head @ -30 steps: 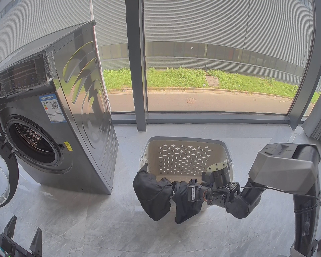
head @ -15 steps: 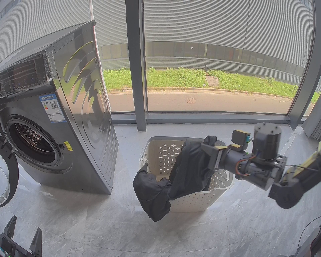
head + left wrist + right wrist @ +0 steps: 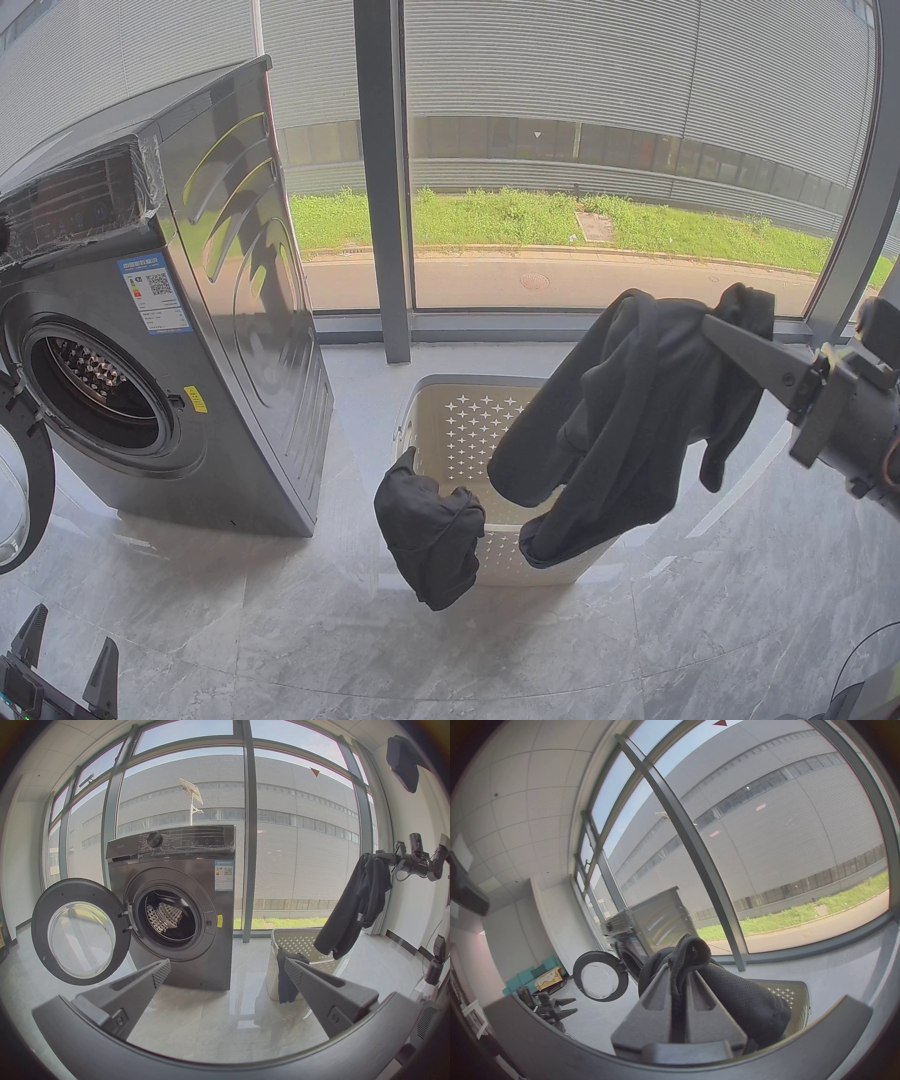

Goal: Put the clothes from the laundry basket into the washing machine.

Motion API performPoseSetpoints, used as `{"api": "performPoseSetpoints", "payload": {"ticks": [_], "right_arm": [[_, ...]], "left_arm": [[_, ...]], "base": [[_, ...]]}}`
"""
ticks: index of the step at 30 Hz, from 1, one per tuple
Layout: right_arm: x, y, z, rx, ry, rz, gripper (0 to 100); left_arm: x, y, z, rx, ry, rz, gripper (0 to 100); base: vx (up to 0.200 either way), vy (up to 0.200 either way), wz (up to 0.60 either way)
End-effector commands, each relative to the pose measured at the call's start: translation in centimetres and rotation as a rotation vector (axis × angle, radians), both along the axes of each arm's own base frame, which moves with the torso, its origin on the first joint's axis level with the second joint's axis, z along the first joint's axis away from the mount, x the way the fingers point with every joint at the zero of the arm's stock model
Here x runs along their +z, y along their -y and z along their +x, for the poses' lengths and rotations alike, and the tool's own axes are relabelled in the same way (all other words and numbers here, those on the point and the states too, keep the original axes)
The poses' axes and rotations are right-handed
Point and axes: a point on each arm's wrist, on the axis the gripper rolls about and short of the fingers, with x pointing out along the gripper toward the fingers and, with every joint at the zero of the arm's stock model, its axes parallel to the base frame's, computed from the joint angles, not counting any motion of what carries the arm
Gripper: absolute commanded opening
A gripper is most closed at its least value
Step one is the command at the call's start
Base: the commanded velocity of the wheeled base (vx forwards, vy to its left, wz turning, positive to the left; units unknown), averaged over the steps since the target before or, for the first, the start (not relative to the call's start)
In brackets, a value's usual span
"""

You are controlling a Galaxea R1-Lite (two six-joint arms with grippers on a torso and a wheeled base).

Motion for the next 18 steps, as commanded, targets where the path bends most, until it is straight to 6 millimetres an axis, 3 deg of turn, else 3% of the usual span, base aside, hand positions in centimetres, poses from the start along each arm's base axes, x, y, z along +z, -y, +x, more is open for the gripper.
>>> {"api": "performPoseSetpoints", "payload": {"ticks": [1, 5, 18], "right_arm": [[1.49, 1.55, -2.18, 0.022, 0.078, 0.050, 0], [1.03, 1.55, -2.21, 0.031, 0.067, 0.037, 0], [0.52, 1.46, -2.06, 0.029, 0.050, 0.024, 0]], "left_arm": [[-0.53, 0.00, 0.01, 0.000, -0.002, 0.000, 100], [-0.49, 0.00, 0.00, -0.005, -0.001, -0.002, 100], [-0.49, 0.02, 0.00, -0.009, 0.000, -0.011, 100]], "base": [[0.000, 0.000, 0.00], [0.000, 0.000, 0.00], [0.000, 0.200, 0.00]]}}
